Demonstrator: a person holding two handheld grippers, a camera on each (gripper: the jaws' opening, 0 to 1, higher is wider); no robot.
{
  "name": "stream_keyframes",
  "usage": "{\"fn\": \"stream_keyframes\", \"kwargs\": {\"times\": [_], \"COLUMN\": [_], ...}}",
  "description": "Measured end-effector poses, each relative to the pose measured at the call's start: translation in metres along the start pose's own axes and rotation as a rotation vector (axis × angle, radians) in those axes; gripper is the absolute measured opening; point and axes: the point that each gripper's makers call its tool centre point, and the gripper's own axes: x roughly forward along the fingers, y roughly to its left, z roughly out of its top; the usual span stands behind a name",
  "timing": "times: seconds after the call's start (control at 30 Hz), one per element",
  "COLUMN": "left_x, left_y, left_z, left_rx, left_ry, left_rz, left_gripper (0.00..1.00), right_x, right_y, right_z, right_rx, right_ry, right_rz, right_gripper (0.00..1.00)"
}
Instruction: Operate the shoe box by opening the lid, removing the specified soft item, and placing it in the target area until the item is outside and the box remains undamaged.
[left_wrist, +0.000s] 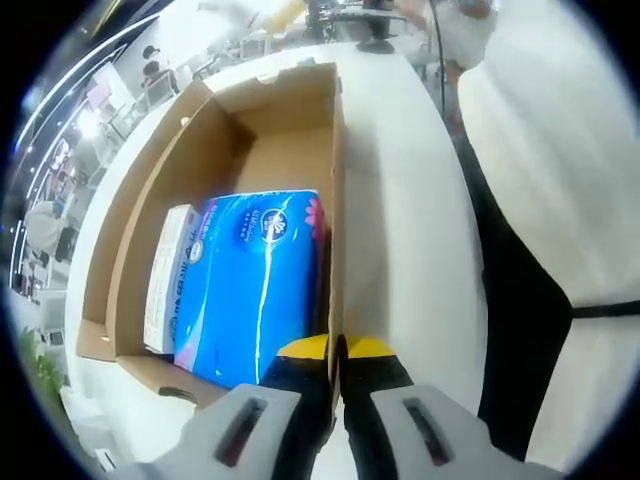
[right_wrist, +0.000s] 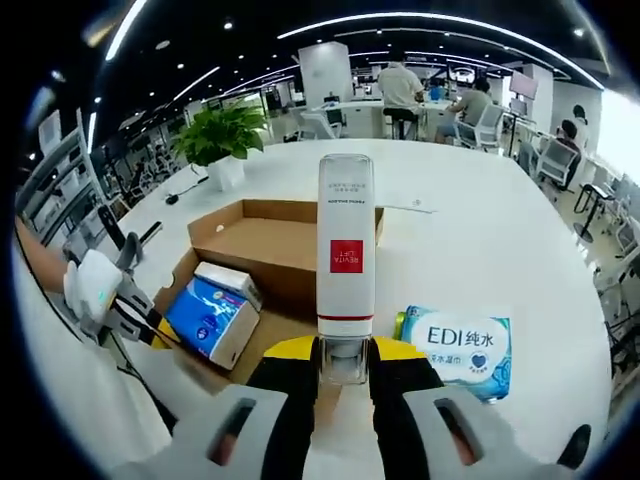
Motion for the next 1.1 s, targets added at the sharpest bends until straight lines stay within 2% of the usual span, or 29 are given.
{"fn": "stream_keyframes", "kwargs": {"times": [0.1, 0.3, 0.47, 0.57, 0.67, 0.9, 1.1], "left_x": [0.000, 0.000, 0.000, 0.000, 0.000, 0.000, 0.000], "left_y": [0.000, 0.000, -0.001, -0.001, -0.001, -0.001, 0.000], "left_z": [0.000, 0.000, 0.000, 0.000, 0.000, 0.000, 0.000], "left_rx": [-0.003, 0.001, 0.002, -0.003, 0.006, 0.000, -0.008], "left_ry": [0.001, 0.000, 0.001, 0.002, 0.000, 0.003, 0.004], "left_rz": [0.000, -0.004, -0.005, -0.004, -0.004, -0.008, -0.008], "left_gripper": [0.02, 0.02, 0.02, 0.02, 0.02, 0.02, 0.02], "right_x": [-0.004, -0.016, -0.025, -0.029, -0.032, -0.030, -0.033], "right_y": [-0.008, -0.040, -0.071, -0.079, -0.084, -0.075, -0.081], "right_z": [0.001, -0.001, -0.009, -0.011, -0.012, -0.028, -0.032], "right_rx": [0.026, 0.064, 0.037, 0.050, 0.098, 0.108, 0.104], "right_ry": [-0.014, -0.021, 0.000, -0.010, -0.029, 0.005, 0.012], "right_rz": [-0.019, -0.092, -0.195, -0.209, -0.216, -0.210, -0.234], "right_gripper": [0.18, 0.18, 0.18, 0.18, 0.18, 0.18, 0.17]}}
